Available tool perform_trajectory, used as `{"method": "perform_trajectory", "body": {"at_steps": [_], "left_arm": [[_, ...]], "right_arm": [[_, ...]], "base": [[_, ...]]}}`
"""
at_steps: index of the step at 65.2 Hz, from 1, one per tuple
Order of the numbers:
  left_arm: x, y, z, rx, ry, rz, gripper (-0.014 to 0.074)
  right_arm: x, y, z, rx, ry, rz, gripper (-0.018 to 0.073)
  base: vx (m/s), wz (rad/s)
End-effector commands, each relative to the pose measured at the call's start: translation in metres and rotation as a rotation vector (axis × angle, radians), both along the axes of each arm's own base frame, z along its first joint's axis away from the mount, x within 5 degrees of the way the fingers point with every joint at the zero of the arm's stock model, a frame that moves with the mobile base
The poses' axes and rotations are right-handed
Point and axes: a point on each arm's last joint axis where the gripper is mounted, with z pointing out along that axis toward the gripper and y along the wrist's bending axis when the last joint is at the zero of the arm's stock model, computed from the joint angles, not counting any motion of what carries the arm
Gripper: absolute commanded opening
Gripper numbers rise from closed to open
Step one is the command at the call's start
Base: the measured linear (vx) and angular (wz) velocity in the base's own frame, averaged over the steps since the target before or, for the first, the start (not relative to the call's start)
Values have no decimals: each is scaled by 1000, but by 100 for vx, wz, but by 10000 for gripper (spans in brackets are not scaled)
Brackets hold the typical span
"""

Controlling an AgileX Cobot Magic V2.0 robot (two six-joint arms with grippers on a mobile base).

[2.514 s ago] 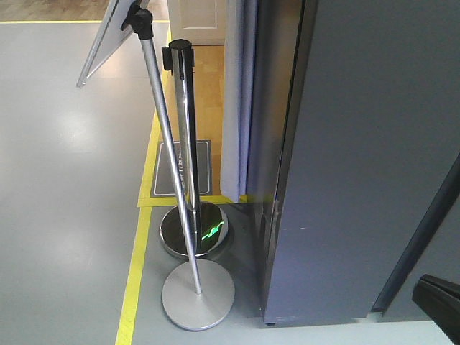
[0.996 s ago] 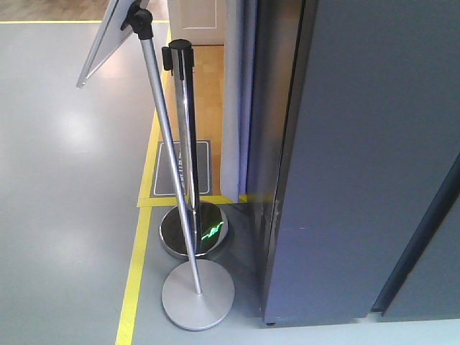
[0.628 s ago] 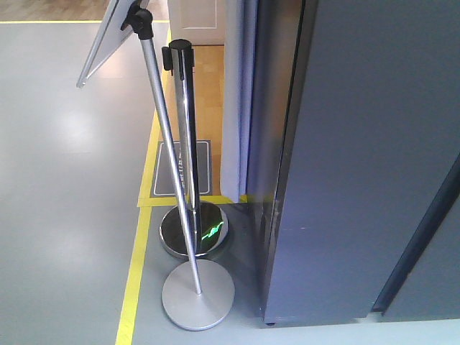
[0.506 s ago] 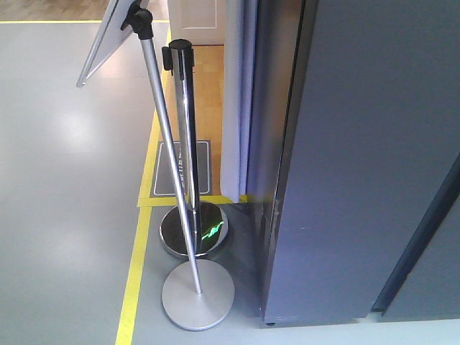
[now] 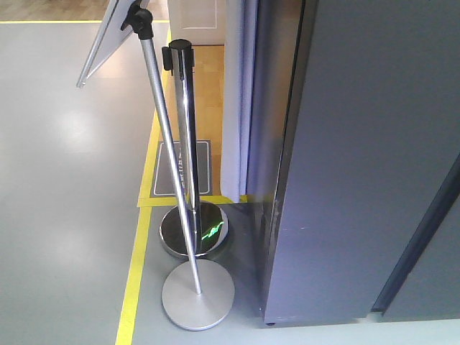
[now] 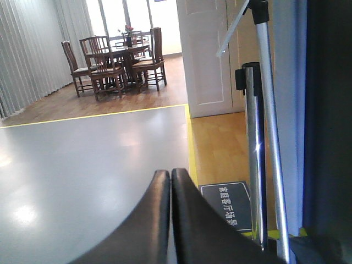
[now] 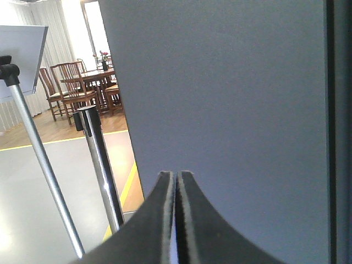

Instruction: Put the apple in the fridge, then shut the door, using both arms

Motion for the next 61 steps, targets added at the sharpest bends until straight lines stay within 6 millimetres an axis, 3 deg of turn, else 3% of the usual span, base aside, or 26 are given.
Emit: {"method": "perform_trajectory", "body": {"at_steps": [1,61], "left_arm": [[0,1,-2,-4,-57,8,-5],[0,1,-2,-4,-57,8,-5]], "right_arm": [[-1,0,7,-15,-81,-4,-5],[-1,0,7,-21,-80,-4,-5]], "base": [[0,0],[0,0]]}}
